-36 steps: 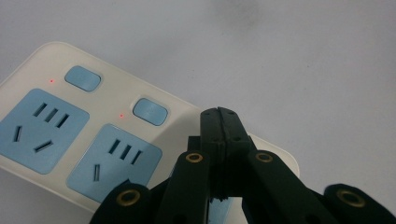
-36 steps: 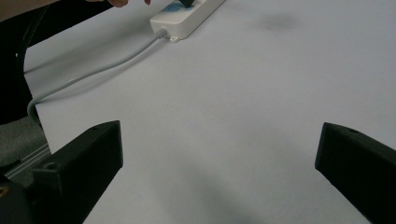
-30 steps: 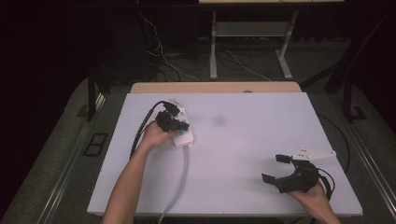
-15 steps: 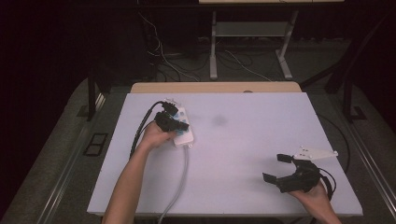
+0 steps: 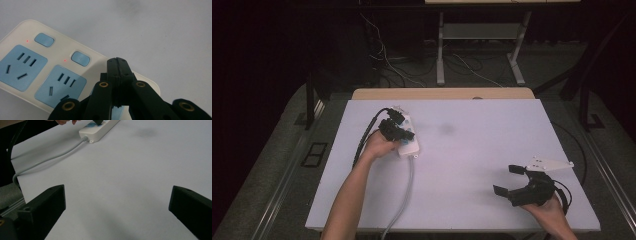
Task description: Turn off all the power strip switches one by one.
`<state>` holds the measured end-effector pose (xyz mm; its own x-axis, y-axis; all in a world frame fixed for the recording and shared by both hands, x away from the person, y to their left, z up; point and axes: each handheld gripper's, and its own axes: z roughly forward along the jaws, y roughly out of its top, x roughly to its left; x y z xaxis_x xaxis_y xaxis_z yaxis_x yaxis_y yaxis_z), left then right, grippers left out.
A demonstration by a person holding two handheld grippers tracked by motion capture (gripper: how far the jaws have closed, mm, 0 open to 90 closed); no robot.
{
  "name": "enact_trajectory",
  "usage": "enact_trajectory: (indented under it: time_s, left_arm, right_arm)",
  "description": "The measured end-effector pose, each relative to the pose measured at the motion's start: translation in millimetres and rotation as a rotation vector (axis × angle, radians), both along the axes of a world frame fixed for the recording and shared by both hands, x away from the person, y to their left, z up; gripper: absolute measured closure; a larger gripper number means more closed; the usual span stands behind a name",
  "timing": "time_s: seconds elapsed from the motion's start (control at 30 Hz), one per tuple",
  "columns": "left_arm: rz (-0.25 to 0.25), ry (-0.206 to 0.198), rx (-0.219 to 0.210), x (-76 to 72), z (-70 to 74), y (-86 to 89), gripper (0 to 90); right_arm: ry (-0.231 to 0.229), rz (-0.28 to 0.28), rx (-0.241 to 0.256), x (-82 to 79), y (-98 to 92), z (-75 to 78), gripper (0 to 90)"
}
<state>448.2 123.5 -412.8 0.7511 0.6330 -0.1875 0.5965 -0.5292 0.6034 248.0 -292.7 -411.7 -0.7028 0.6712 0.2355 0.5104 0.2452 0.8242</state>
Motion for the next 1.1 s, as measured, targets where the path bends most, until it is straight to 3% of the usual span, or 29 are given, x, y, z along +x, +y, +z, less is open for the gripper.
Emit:
enact_trajectory:
  time_s: [0.13, 0.2, 0.47, 0.57, 1.1]
  left_arm:
    - [-0.013, 0.000, -0.020, -0.2, 3.3, 2.3, 89.3]
    - [-0.020, -0.007, 0.002, -0.6, 4.1, 2.6, 89.3]
    - [-0.008, -0.017, -0.024, 0.4, 8.8, 8.8, 89.2]
    - [-0.008, -0.020, -0.011, 1.3, 11.7, 10.8, 89.2]
    - [-0.015, -0.063, 0.005, 5.8, 40.1, 9.0, 89.2]
  right_arm:
    - [0.000, -0.001, 0.000, 0.2, -0.4, 0.0, 0.7]
    - [-0.001, -0.002, -0.001, 0.4, -0.5, -0.1, 0.7]
    - [0.004, -0.001, -0.004, 1.6, -0.5, -1.2, 0.7]
    - [0.005, -0.005, -0.004, 1.7, -0.8, -1.4, 0.7]
    - [0.006, -0.012, 0.002, 1.9, -2.4, -1.0, 0.7]
